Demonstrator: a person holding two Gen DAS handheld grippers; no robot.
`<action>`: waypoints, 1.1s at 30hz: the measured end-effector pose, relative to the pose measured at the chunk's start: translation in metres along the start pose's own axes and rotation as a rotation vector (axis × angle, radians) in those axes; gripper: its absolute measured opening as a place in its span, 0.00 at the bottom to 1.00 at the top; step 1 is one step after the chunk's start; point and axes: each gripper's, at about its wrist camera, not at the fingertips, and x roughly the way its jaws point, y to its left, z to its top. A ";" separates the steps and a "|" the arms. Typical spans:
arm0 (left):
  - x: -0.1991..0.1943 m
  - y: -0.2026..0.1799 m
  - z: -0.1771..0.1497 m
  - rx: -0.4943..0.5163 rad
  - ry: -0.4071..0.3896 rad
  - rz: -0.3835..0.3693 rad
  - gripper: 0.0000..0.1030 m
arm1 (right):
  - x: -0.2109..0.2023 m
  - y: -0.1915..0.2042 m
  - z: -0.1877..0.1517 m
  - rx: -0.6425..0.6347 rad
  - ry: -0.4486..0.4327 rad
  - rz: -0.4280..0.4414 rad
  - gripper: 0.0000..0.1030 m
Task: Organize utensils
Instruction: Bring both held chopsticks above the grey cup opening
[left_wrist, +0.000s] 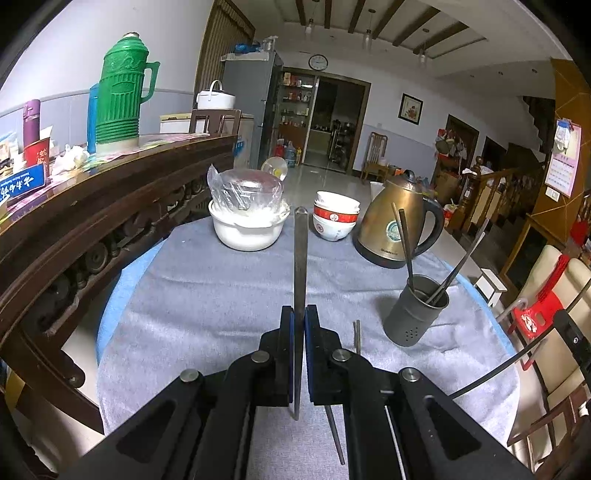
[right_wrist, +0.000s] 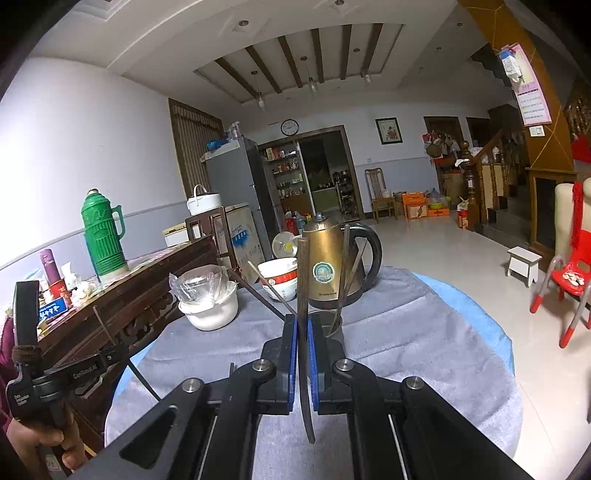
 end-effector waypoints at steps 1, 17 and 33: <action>0.000 0.000 0.000 0.001 0.001 0.000 0.05 | 0.000 0.001 0.000 -0.001 -0.001 0.000 0.06; 0.006 -0.005 0.004 0.010 0.007 -0.013 0.05 | 0.012 -0.004 0.000 0.001 0.016 -0.002 0.06; -0.012 -0.049 0.079 -0.043 -0.174 -0.296 0.05 | 0.022 -0.015 0.082 0.005 -0.167 0.014 0.06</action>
